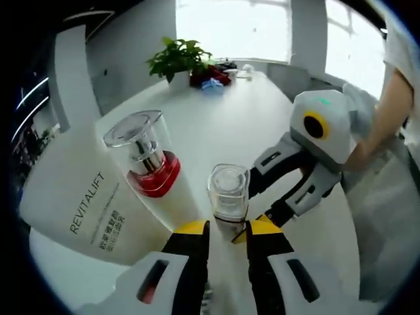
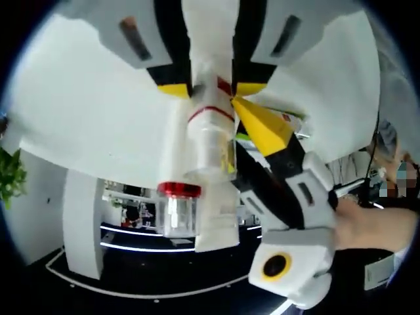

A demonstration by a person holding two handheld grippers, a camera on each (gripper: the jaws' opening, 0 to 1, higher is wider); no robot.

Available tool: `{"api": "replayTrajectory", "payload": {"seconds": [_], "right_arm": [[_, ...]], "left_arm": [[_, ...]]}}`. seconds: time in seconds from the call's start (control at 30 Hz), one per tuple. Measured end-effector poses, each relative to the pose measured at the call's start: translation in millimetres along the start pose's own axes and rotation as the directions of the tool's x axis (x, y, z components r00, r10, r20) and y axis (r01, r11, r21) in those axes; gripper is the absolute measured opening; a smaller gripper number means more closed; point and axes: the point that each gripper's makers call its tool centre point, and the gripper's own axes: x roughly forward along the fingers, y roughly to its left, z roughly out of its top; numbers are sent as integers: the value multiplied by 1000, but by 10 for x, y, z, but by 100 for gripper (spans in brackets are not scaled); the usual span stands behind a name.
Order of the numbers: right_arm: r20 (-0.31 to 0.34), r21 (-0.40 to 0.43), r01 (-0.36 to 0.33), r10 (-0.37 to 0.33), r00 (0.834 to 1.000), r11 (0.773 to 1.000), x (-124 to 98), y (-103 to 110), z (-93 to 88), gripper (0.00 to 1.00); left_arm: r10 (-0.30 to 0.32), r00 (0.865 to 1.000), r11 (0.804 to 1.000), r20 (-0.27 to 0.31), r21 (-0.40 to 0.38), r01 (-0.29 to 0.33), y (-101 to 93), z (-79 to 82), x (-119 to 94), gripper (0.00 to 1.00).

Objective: Arrange the skincare products in the storage area until every visible bottle or jar stands upright without overlapping.

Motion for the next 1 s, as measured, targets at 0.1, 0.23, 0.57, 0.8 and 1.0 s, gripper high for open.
{"api": "replayTrajectory", "payload": {"seconds": [0.1,0.23,0.57,0.8,1.0], "right_arm": [[3,-4,-8,8,1000,1000,10,13,6,23],[6,-9,-16,16,1000,1000,31,35,18,23],[8,-47,-14,15,1000,999,86,15,42,23],[9,-20,-6,6,1000,1000,92,2,41,25],[8,-1,-9,9,1000,1000,91,10,37,27]], "left_arm": [[3,1000,1000,-4,4,-3,5,-9,-10,19],[8,1000,1000,-3,4,-8,9,-15,-29,19],[16,1000,1000,7,11,-16,43,22,-34,17],[22,1000,1000,7,18,-22,59,44,-37,16],[27,1000,1000,1,15,-27,84,24,-41,16]]}}
